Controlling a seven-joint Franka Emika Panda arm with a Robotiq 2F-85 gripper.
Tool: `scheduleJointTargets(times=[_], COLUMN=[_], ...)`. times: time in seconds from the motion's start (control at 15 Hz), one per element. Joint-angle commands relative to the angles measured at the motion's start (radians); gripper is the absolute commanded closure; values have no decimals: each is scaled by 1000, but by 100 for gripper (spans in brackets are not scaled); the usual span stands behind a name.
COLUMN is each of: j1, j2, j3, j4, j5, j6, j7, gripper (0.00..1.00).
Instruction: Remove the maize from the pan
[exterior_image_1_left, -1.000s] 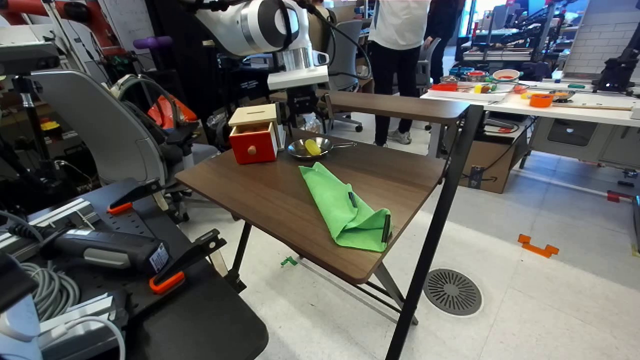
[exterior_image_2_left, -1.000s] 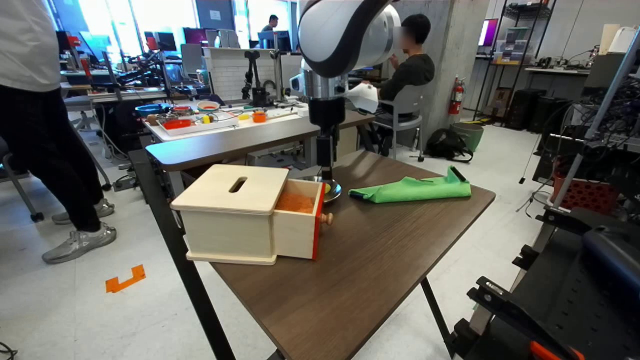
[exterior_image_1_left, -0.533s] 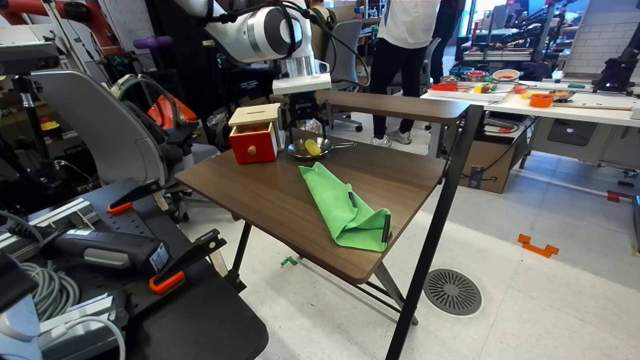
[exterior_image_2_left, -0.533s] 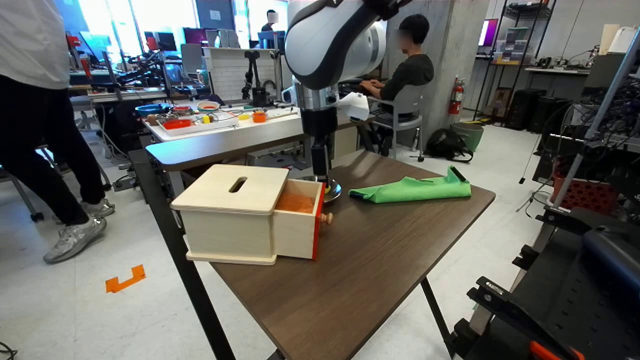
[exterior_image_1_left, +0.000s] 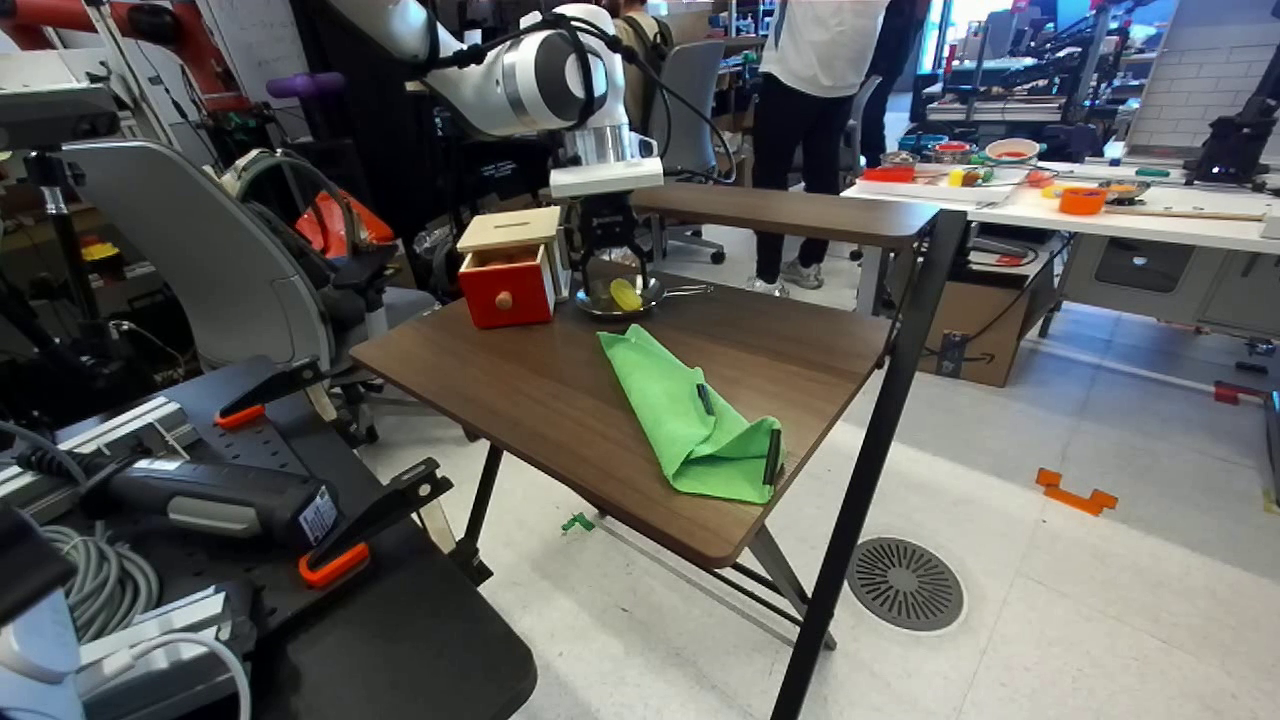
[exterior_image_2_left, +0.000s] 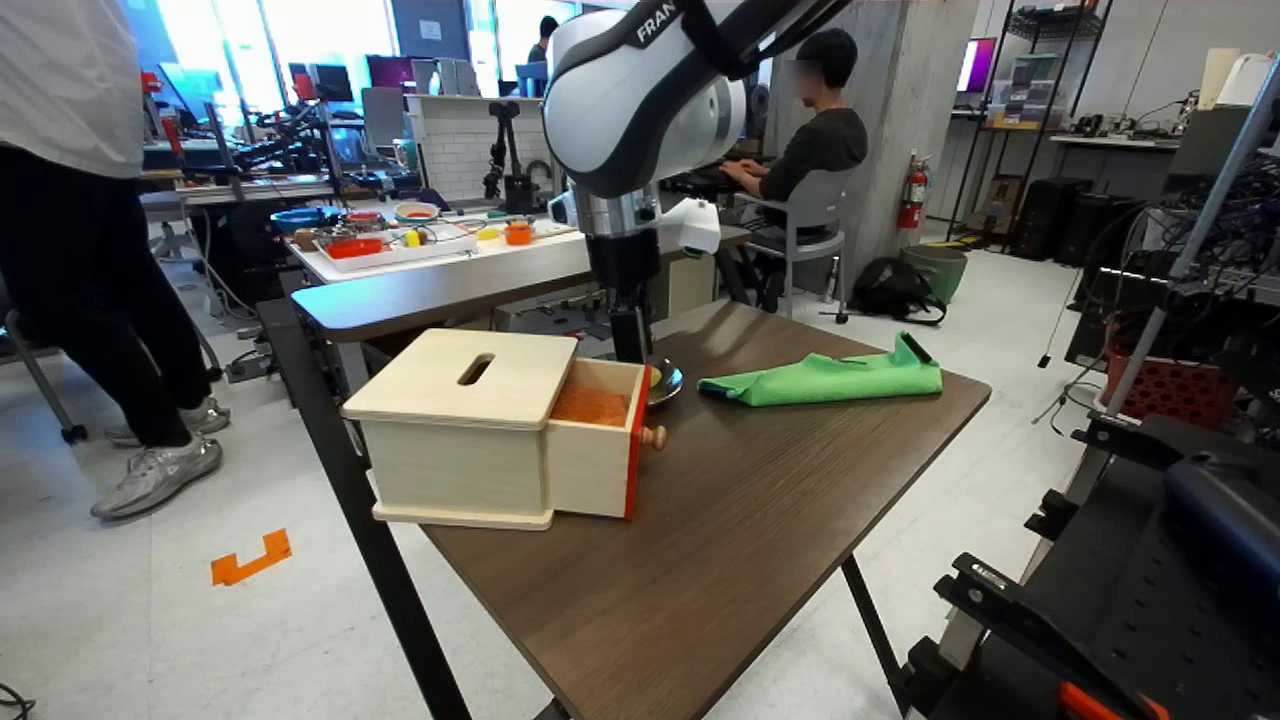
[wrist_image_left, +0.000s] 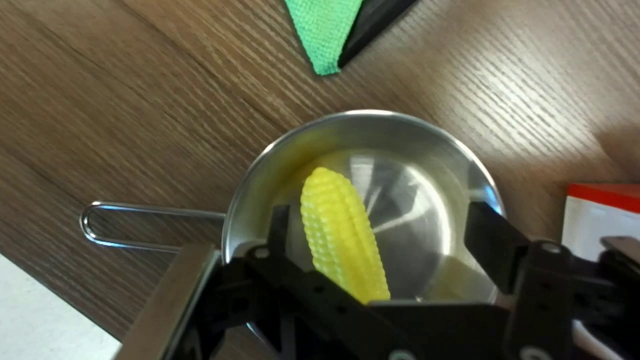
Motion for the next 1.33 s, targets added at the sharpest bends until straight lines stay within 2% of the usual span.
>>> scheduleJointTargets(times=[0.0, 0.33, 0.47, 0.93, 1.27], j1=[15, 14, 12, -2, -39], j2=[58, 90, 99, 95, 29], j3=[-2, -6, -8, -7, 15], j4=[112, 164, 178, 201, 176], j5=[-9, -5, -3, 13, 36], j6=[-63, -93, -107, -154, -170], j7=[-21, -24, -26, -15, -18], gripper=[42, 82, 95, 94, 94])
